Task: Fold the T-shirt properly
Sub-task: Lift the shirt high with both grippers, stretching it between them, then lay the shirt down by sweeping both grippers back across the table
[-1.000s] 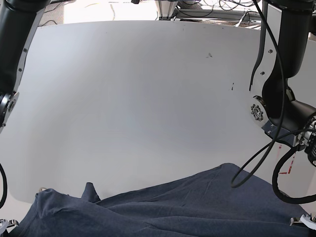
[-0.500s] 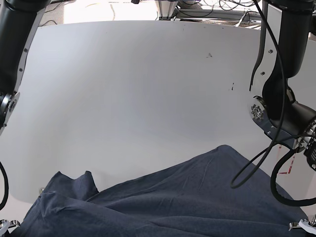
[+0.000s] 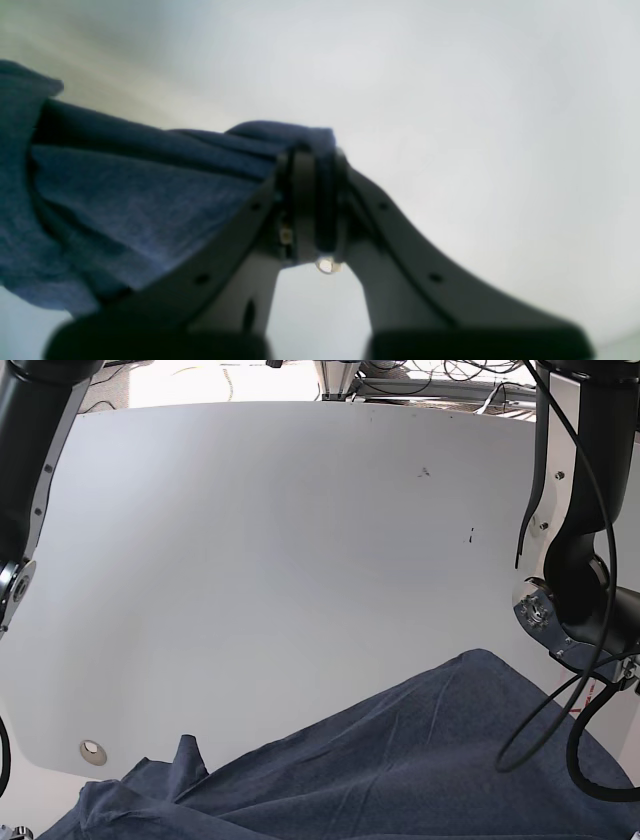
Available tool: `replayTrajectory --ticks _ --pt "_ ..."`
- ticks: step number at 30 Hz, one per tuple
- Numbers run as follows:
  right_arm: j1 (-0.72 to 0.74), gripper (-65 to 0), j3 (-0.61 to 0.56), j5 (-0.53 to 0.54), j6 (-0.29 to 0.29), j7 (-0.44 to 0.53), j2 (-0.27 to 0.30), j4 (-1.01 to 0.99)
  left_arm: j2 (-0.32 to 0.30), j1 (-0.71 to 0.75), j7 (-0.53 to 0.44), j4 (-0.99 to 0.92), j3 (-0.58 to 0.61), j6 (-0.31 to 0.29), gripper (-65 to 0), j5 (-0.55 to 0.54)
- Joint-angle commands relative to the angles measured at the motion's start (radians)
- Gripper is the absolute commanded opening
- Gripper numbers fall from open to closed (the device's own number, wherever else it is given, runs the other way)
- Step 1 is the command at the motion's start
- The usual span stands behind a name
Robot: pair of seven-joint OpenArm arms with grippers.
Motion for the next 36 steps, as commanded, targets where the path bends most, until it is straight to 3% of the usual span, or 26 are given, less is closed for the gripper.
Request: replayTrajectory --ticks 1,5,13,22,36 --pt "-0.018 -65.0 0.014 0.012 -0.001 0.016 0.008 0.013 -0.005 0.02 -0.019 0.008 0.005 -0.001 -65.0 -0.011" --pt "-0.093 -65.0 0.043 0.02 -0.001 0.016 0.01 0.022 -0.005 0.095 -0.019 0.028 0.005 -0.003 -65.0 -0.011" --pt "-0.414 -65.0 0.243 0.02 -0.001 -0.033 -0.004 0.195 -0.008 0.317 -0.014 0.101 0.003 -0.064 -65.0 -0.013" --pt "-0.77 -65.0 0.398 0.02 -0.001 -0.039 -0.088 0.349 -0.019 0.564 0.029 0.173 0.0 -0.132 -65.0 -0.013" --pt "-1.174 -65.0 0.531 0.012 -0.001 -0.002 -0.251 0.451 -0.045 0.94 0.029 0.229 0.0 -0.137 -65.0 -0.011"
